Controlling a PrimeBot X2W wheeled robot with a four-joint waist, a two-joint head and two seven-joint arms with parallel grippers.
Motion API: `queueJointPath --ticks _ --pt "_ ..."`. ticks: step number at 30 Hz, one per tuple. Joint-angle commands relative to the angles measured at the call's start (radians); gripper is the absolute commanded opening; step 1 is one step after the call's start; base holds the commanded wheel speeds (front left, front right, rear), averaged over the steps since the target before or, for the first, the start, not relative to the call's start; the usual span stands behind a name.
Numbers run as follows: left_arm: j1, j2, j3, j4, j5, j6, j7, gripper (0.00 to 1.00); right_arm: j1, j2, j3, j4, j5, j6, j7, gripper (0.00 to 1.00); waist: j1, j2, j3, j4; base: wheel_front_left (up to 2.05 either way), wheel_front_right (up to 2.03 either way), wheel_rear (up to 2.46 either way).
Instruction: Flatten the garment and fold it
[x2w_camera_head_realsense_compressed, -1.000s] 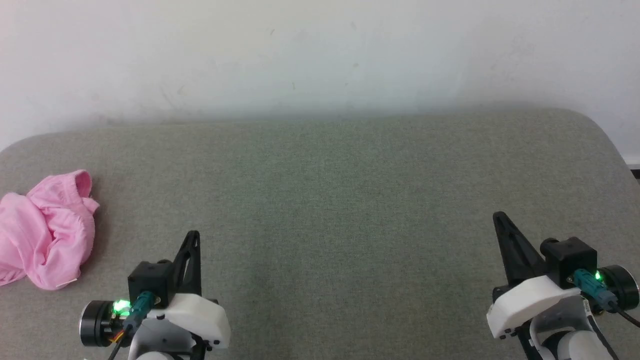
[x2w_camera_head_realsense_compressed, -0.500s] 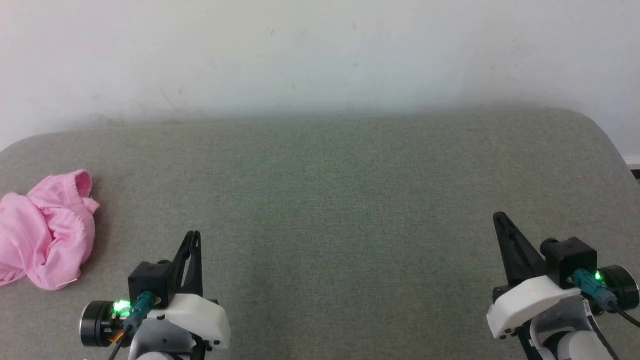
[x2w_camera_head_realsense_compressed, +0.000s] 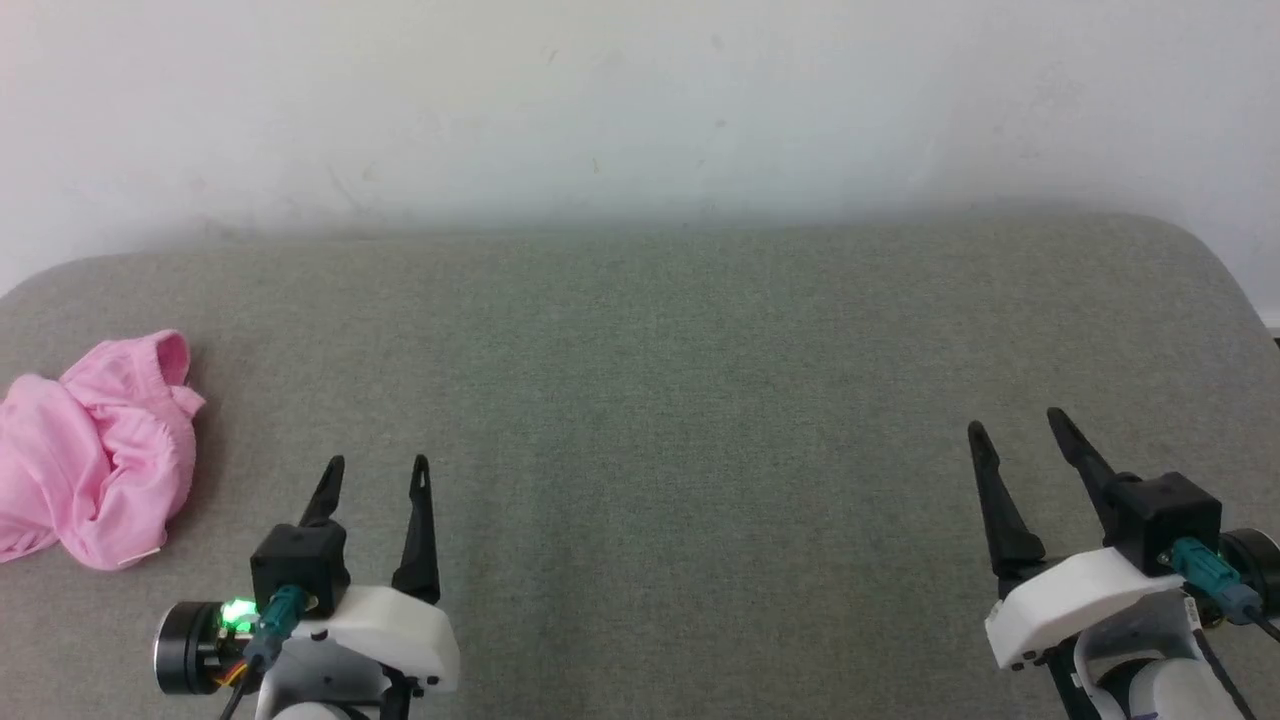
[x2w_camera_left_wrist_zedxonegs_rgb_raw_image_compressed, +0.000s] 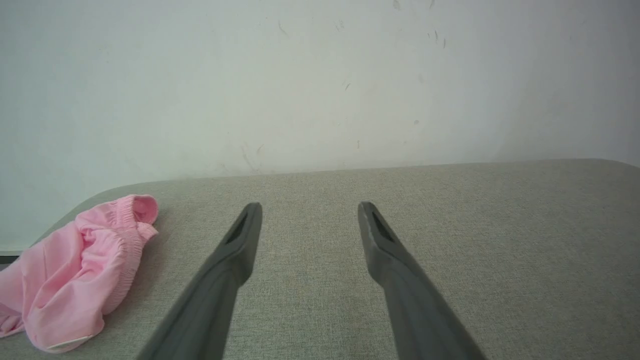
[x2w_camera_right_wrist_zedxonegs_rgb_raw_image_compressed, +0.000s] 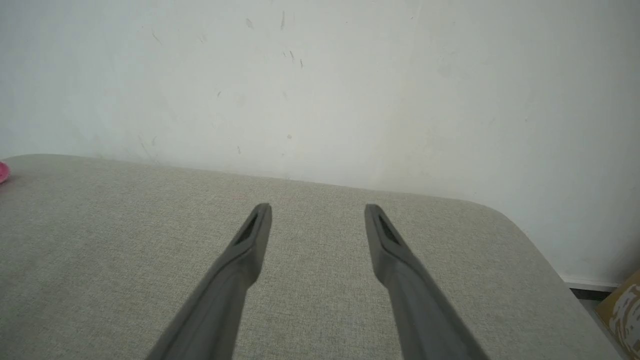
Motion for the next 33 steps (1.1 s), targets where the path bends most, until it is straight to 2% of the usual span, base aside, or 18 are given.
queueJointPath --ticks 1,12,33 --pt "-0.011 0.003 -0.005 -0.007 0.004 0.012 -0.011 1.00 -0.006 0.001 -0.003 -0.010 0.010 0.000 -0.011 1.00 0.0000 -0.0001 0.004 0.006 0.00 0.00 0.00" --pt "-0.021 0.007 -0.007 -0.029 -0.003 0.052 -0.034 1.00 -0.014 0.001 0.006 -0.026 0.005 0.000 -0.034 1.00 0.0000 -0.0001 0.020 0.057 0.00 0.00 0.00" --pt "-0.029 -0.002 0.019 -0.061 -0.018 0.111 -0.076 1.00 -0.020 0.002 0.023 -0.042 -0.017 -0.001 -0.076 1.00 0.0000 -0.0001 0.054 0.197 0.00 0.00 0.00"
